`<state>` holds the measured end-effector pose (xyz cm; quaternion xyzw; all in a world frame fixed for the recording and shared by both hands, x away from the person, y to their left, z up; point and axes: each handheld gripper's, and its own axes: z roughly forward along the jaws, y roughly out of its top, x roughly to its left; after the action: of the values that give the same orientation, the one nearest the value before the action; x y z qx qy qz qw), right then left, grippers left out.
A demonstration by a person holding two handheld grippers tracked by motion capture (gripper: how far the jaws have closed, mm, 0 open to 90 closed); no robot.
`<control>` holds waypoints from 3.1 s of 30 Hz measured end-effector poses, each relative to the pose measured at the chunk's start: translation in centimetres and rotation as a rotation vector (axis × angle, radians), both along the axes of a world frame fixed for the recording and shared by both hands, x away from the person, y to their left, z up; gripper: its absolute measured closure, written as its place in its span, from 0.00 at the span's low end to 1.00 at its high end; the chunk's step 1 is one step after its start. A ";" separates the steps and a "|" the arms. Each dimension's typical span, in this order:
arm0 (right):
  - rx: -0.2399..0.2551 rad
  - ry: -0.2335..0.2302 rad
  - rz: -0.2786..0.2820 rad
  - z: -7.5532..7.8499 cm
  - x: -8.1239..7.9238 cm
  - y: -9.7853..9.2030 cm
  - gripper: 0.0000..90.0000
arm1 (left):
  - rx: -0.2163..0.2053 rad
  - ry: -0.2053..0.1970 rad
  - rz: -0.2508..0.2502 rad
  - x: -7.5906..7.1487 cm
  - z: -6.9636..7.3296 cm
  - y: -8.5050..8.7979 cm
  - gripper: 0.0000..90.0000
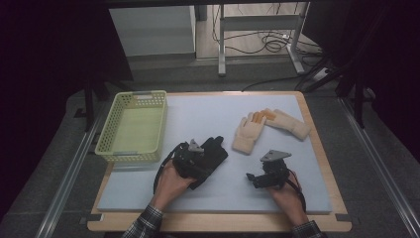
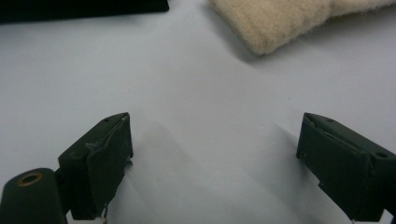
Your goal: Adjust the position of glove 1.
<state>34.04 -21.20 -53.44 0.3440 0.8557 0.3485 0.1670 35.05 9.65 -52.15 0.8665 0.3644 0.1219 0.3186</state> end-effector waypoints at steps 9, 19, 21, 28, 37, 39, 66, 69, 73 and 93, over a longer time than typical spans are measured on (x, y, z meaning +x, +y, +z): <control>0.000 0.000 -0.001 0.0 0.0 0.0 0.11 | -0.026 0.058 0.008 1.2 -1.7 0.7 0.00; -0.001 -0.001 0.000 0.0 0.0 0.0 0.11 | 0.011 0.045 0.001 0.3 -1.7 -0.6 0.01; -0.001 -0.001 0.000 0.0 0.0 0.0 0.11 | 0.021 0.046 0.005 0.3 -1.4 -0.5 0.05; -0.001 -0.001 -0.001 0.0 0.0 0.0 0.11 | 0.002 0.036 0.042 0.1 -1.0 0.5 0.35; -0.001 -0.001 -0.001 0.0 0.0 0.0 0.11 | -0.021 0.036 0.014 0.1 -0.4 0.7 0.73; -0.001 -0.001 -0.001 0.0 0.0 0.0 0.11 | -0.018 0.034 0.012 0.2 -0.3 0.6 0.74; -0.001 -0.002 0.000 0.0 0.0 0.0 0.11 | -0.003 -0.060 0.114 3.8 8.6 2.5 0.73; -0.001 -0.002 0.000 0.0 0.0 0.0 0.11 | -0.001 -0.064 0.142 4.4 9.4 3.5 0.73; -0.001 -0.003 0.001 0.0 0.0 0.0 0.11 | -0.005 -0.072 0.184 5.2 10.2 5.1 0.73; 0.001 -0.005 0.001 0.0 0.0 0.0 0.11 | 0.018 -0.107 0.493 7.4 10.0 17.9 0.72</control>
<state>34.03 -21.19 -53.47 0.3428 0.8554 0.3497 0.1689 42.46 27.57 -42.18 0.7464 0.5463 0.2451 0.2904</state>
